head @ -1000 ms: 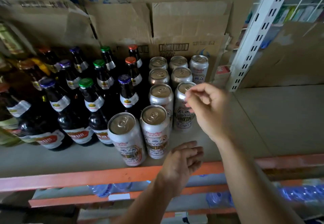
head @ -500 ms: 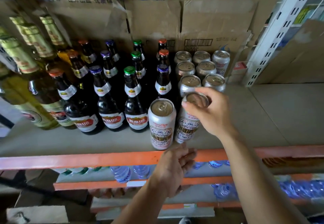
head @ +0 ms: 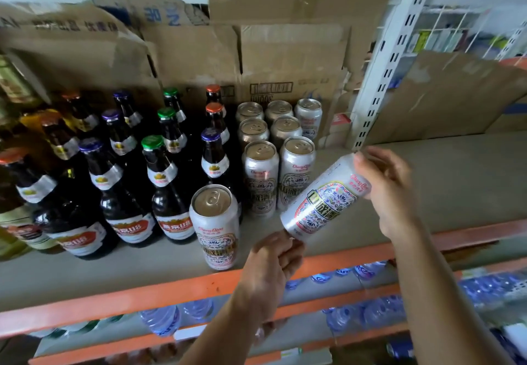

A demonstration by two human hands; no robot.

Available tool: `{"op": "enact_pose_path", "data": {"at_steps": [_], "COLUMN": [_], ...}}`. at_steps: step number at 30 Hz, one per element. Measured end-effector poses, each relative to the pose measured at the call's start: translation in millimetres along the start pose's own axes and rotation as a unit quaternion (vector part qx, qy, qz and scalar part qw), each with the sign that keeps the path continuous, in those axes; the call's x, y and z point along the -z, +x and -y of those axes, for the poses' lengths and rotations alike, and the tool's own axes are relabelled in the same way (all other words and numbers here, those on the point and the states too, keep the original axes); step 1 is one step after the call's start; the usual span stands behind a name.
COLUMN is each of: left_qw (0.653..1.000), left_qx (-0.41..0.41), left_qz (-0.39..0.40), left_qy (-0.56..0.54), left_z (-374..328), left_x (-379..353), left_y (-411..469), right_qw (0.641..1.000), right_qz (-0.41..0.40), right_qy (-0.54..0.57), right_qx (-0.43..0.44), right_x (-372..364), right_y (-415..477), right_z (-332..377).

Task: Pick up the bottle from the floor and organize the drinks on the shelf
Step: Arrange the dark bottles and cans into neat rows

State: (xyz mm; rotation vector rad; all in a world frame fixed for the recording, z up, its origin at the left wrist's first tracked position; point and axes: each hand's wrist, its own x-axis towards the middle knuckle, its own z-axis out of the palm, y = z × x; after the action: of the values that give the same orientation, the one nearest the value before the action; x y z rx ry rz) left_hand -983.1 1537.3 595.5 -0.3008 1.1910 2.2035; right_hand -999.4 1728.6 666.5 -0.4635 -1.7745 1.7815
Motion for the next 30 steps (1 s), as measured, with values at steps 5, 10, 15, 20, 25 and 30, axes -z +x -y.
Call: {"op": "enact_pose_path", "data": {"at_steps": [5,10,15,20,25,30], "left_qw": [0.998,0.997,0.995,0.990,0.995,0.998], "left_qx": [0.027,0.054,0.040,0.004,0.003,0.001], "left_qz": [0.017,0.018,0.055,0.095,0.052,0.040], "left_qy": [0.049,0.061,0.077,0.100,0.085,0.058], "left_z": [3.8,10.8,15.8,20.6,22.2,20.0], "left_x": [-22.5,-42.6,-63.5,-78.8,-91.0,-91.0], "left_y": [23.0,49.1,73.7,94.4,113.6,126.1], "right_qw": [1.000,0.997,0.994,0.991,0.986,0.956], "right_qz": [-0.020,0.006,0.026,0.028,0.045,0.105], "right_qy": [-0.016,-0.078,-0.104,-0.129,-0.159,-0.254], "right_qx": [-0.017,-0.025,-0.033,-0.012,0.025,0.100], "right_x": [25.5,42.3,50.2,40.0,17.5,-12.6], "right_y": [31.4,61.0,95.2,126.6,144.9,147.1], "right_z": [-12.9,-21.4,-24.2,-27.3,-23.4,-12.4]}}
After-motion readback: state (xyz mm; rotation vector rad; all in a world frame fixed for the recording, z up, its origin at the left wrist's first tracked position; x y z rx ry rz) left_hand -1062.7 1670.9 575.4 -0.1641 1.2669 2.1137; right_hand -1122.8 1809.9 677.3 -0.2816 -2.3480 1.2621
